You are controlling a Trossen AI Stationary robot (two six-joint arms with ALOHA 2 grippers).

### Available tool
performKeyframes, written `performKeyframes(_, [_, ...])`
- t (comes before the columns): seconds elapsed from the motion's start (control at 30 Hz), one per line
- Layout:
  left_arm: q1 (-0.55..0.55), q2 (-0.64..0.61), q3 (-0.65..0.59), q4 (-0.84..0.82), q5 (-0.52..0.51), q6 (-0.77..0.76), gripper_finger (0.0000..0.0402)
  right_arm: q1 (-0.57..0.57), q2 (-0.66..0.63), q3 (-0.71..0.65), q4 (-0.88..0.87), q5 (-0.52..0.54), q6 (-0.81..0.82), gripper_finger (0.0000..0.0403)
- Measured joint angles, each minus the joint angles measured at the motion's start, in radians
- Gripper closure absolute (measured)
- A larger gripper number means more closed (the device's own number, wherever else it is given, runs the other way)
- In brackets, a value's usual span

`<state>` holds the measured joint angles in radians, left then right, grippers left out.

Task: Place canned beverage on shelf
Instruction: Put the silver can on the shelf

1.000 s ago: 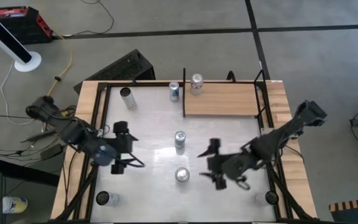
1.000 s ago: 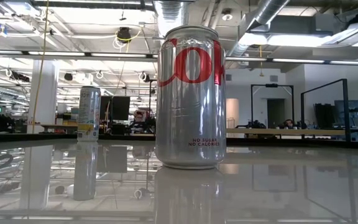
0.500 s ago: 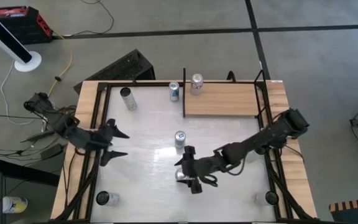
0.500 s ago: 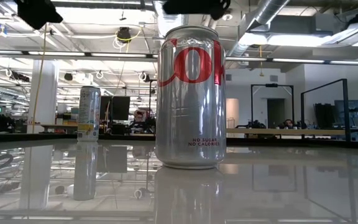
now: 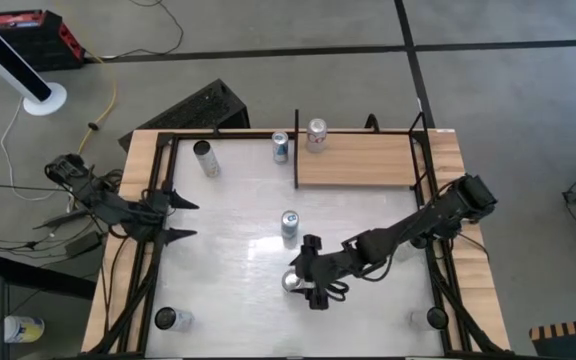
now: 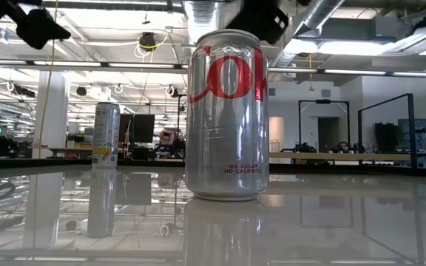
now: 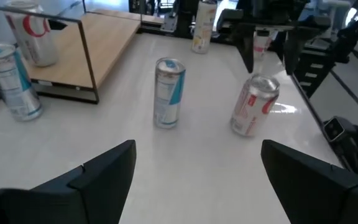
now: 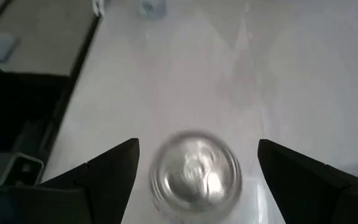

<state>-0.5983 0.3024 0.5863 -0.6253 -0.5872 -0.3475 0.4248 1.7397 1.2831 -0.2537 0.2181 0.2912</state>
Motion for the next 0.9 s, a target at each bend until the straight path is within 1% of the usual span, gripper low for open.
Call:
performKeyframes(0.1, [0.000,-0.038,-0.022,-0.018,-0.006,-0.001,0.0072,0.004,0.000,0.000,-0.003,0.019,0.008,0.0049])
performKeyframes(0.27, [0.000,-0.096,-0.051,-0.022,-0.008,-0.013,0.0072,0.012,0.000,0.000,0.003,0.022,0.019,0.0049])
performKeyframes(0.43, [0.000,-0.137,-0.053,-0.020,-0.009,-0.014,0.0072,0.027,0.035,0.001,0.005,0.077,0.025,0.0049])
performKeyframes(0.47, [0.000,-0.141,-0.053,-0.020,-0.010,-0.014,0.0072,0.030,0.038,-0.002,-0.010,0.083,0.026,0.0049])
performKeyframes(0.57, [0.000,-0.149,-0.053,-0.022,-0.019,-0.015,0.0072,0.033,0.067,0.004,0.024,0.084,0.025,0.0049])
performKeyframes(0.63, [0.000,-0.152,-0.052,-0.021,-0.021,-0.015,0.0072,0.034,0.078,-0.002,0.004,0.083,0.026,0.0049])
performKeyframes(0.7, [0.000,-0.153,-0.053,-0.021,-0.021,-0.015,0.0072,0.034,0.095,0.002,0.038,0.081,0.026,0.0049])
performKeyframes(0.9, [0.000,-0.154,-0.053,-0.022,-0.023,-0.016,0.0072,0.040,0.096,0.002,0.034,0.080,0.024,0.0049])
